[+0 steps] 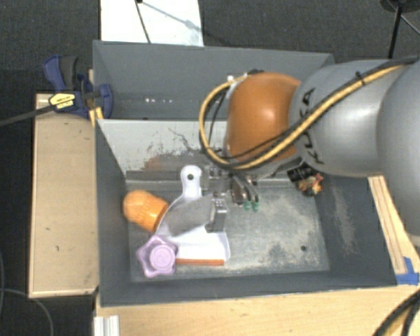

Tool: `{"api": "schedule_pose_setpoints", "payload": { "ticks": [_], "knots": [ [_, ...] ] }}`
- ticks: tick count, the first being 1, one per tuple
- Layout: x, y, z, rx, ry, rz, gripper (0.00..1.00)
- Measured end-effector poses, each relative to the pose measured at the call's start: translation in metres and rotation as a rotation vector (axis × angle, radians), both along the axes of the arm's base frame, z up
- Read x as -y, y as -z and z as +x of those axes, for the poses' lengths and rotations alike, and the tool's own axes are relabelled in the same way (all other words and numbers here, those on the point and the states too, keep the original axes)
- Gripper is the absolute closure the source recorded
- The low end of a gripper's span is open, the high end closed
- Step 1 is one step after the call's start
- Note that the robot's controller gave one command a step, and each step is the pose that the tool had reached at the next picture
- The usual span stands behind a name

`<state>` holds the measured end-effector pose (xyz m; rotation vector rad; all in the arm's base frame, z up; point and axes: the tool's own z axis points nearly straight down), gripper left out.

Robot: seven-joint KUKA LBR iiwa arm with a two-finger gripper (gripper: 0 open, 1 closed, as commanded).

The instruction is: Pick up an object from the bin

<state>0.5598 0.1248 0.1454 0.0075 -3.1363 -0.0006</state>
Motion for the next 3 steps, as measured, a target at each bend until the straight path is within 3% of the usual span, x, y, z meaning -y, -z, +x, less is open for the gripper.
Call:
{"api": "schedule_pose_setpoints", "payload": {
  "ticks": [2, 3],
  "knots": [
    [-0.010, 0.000, 0.006, 0.010, -0.036, -0.001, 0.00],
    [-0.045, 0.045, 0.013, 0.011, -0.096, 0.002, 0.00]
  ]
}}
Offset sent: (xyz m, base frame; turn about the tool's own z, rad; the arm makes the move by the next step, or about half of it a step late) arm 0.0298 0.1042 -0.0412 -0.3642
